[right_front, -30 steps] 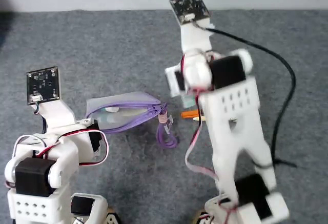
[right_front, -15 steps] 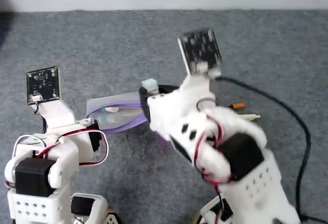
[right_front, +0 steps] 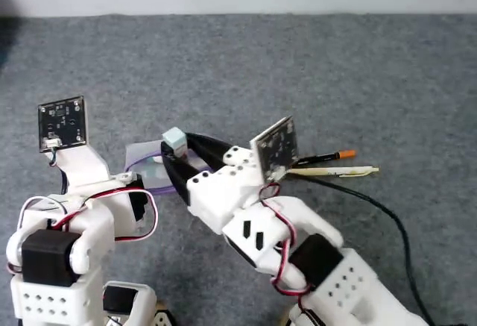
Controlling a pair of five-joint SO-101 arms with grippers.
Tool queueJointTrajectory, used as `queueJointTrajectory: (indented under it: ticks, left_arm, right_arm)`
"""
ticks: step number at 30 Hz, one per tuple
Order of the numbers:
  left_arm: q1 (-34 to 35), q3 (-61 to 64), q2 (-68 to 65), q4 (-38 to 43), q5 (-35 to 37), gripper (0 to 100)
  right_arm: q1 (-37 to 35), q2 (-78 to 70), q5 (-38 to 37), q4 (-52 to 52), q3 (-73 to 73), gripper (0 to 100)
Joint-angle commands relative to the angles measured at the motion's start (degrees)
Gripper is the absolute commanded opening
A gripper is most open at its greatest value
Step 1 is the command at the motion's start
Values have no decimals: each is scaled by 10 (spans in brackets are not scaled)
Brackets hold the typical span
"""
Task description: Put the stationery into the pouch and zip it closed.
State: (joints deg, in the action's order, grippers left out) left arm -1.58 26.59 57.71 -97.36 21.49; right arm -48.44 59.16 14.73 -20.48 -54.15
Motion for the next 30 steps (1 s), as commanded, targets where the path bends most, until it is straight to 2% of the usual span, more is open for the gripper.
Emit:
queueJointTrajectory:
  ticks: [1,4,8,12,14,18,27,30]
  left_arm:
    - [4,-23,-4,1,8,11]
    - [4,-23,-4,1,8,11]
    - [4,-23,-4,1,8,11]
    - [4,-23,-4,2,8,11]
    - [4,-23,-4,2,8,11]
    - [4,-23,-4,2,8,11]
    - [4,-23,-4,2,8,11]
    - [4,-23,-4,2,8,11]
  right_arm:
    - [-2,-6,-43,116,-45,8]
    - [-3,-5,-63,159,-83,9]
    - [-3,-2,-65,107,-79,26]
    - [-3,-2,-56,8,-27,162]
    - [-3,-2,-40,-24,-1,193]
    - [0,-2,-36,-68,44,166]
    - [0,-1,-33,-171,142,9]
    - [0,-1,-33,-216,173,13]
